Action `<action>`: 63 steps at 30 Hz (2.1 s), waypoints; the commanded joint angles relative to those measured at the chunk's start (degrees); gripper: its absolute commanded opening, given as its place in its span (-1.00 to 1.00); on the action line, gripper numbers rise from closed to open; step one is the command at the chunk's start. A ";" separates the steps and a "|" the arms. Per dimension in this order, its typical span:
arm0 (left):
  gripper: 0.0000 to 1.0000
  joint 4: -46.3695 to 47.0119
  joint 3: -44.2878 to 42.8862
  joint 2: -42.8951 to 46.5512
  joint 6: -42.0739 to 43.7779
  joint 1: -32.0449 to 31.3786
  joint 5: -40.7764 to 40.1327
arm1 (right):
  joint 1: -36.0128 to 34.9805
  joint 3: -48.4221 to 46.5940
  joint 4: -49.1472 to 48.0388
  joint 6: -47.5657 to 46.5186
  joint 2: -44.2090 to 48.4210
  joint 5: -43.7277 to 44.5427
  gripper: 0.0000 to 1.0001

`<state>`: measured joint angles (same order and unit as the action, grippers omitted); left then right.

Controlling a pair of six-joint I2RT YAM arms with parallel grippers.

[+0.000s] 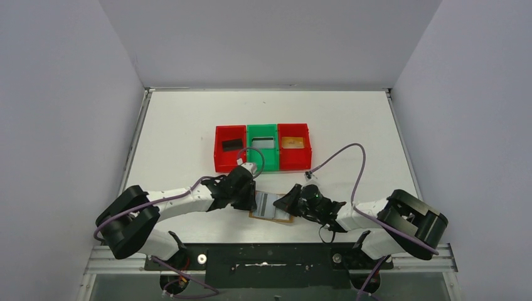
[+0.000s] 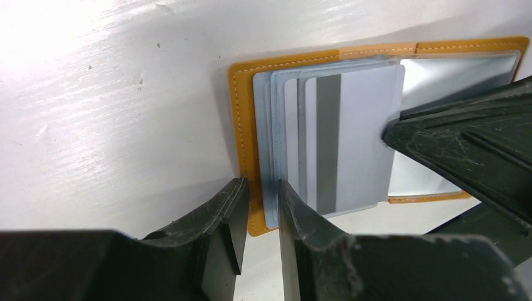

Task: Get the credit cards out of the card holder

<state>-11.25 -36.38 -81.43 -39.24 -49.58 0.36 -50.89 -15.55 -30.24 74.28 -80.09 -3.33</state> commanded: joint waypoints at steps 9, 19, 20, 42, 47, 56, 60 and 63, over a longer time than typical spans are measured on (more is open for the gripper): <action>-0.70 -3.93 2.28 2.58 -1.85 0.04 -5.90 | 2.51 1.03 3.31 -3.81 3.28 -4.07 -0.99; -0.86 -6.06 2.81 18.79 -2.96 -0.04 -11.94 | 3.25 -3.58 -4.75 -10.15 -6.64 -9.67 -0.97; -0.83 -4.81 3.49 21.59 -2.73 0.17 -11.59 | 3.25 -4.21 -5.65 -10.78 -8.13 -10.75 -0.97; -1.00 6.90 4.59 5.14 -4.80 1.01 -3.41 | 3.43 -10.07 -5.98 -8.35 -15.57 -14.53 -0.95; -1.00 0.34 5.91 3.44 -7.48 0.73 -9.56 | 3.56 -9.76 -0.82 -7.30 -12.38 -10.97 -0.93; -1.00 0.97 10.47 7.54 -8.88 0.92 -10.31 | 3.89 -8.93 -0.88 -6.61 -11.18 -12.21 -0.99; -1.00 4.89 11.48 6.61 -7.71 0.90 -7.70 | 4.22 -8.98 1.70 -7.42 -10.12 -10.55 -0.91; -1.00 6.14 10.72 4.41 -7.53 0.80 -6.61 | 4.33 -11.50 6.97 -9.01 -10.24 -10.17 -0.94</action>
<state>-2.02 -27.22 -73.45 -48.84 -49.01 -5.96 -47.51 -25.04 -31.00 67.90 -91.79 -16.71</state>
